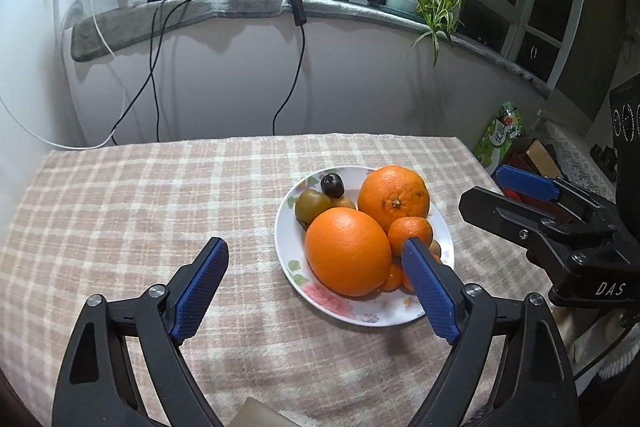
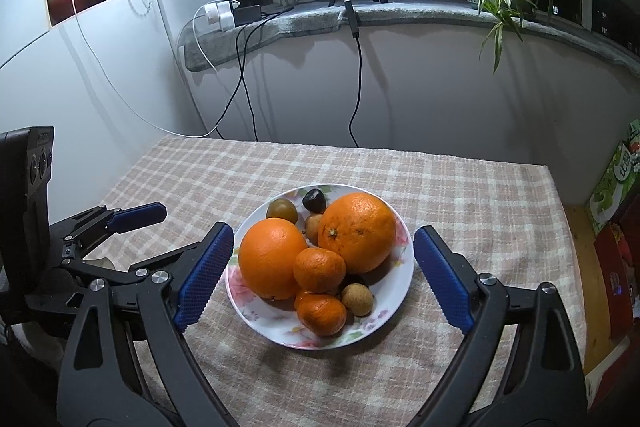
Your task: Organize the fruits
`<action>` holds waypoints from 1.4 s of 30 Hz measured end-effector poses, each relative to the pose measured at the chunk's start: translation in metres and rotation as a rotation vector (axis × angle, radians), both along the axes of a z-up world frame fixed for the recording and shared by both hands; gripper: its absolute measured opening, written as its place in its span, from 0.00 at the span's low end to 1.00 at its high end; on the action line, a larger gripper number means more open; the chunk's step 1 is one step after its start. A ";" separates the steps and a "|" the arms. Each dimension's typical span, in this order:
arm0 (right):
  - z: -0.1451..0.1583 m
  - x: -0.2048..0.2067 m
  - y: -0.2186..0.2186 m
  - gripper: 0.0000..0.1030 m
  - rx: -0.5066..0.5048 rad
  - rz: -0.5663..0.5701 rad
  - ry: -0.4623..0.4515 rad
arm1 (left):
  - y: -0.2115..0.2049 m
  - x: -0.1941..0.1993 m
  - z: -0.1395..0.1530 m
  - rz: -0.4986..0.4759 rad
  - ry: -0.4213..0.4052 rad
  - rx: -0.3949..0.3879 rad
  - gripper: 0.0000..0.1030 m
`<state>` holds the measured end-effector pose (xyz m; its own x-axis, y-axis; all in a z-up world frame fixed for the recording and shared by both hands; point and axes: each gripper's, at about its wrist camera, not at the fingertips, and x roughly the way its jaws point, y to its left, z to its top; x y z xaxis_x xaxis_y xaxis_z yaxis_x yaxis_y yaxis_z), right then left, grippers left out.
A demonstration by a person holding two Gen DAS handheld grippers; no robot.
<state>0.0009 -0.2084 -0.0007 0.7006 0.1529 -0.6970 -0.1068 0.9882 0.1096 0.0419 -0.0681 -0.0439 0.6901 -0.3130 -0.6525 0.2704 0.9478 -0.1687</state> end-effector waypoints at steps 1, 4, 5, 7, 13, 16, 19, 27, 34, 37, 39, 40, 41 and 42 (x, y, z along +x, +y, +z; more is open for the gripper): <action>0.000 -0.001 0.000 0.91 0.000 0.000 -0.001 | 0.000 0.000 0.000 -0.001 0.000 -0.003 0.86; 0.001 -0.002 0.000 0.91 0.002 0.001 -0.002 | 0.000 -0.002 0.001 -0.002 0.000 -0.012 0.99; 0.001 -0.002 0.000 0.91 0.003 0.001 -0.003 | 0.000 -0.003 0.001 -0.002 -0.005 -0.015 1.00; 0.001 -0.002 0.000 0.91 0.003 0.001 -0.002 | 0.000 -0.004 0.001 0.000 -0.004 -0.016 1.00; 0.001 -0.003 0.000 0.91 0.004 -0.003 0.000 | -0.002 -0.006 0.001 0.003 -0.010 -0.007 1.00; 0.001 -0.003 -0.002 0.91 0.003 -0.006 0.000 | -0.001 -0.005 0.001 0.007 -0.010 -0.001 1.00; 0.001 -0.005 -0.002 0.91 0.003 -0.013 0.000 | -0.001 -0.005 0.001 0.018 -0.007 0.003 1.00; 0.001 -0.004 -0.003 0.91 0.004 -0.013 0.001 | 0.003 -0.005 0.000 0.038 0.000 0.005 1.00; 0.000 -0.005 -0.002 0.91 0.001 -0.017 0.003 | 0.003 -0.004 0.000 0.039 0.000 0.005 1.00; 0.000 -0.004 -0.002 0.91 0.003 -0.016 0.004 | 0.003 -0.005 0.000 0.039 0.000 0.005 1.00; 0.000 -0.005 -0.002 0.91 0.001 -0.017 0.003 | 0.004 -0.004 -0.001 0.042 0.000 0.005 1.00; 0.000 -0.005 -0.002 0.91 0.001 -0.018 0.003 | 0.005 -0.004 -0.001 0.042 0.001 0.005 1.00; 0.000 -0.004 -0.002 0.91 0.003 -0.018 0.003 | 0.005 -0.004 -0.001 0.041 0.001 0.006 1.00; 0.000 -0.004 -0.002 0.91 0.004 -0.016 0.004 | 0.005 -0.003 -0.001 0.041 0.000 0.007 1.00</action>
<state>-0.0028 -0.2106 -0.0004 0.7003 0.1443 -0.6991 -0.0906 0.9894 0.1135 0.0384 -0.0633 -0.0449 0.7019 -0.2805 -0.6547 0.2316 0.9591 -0.1626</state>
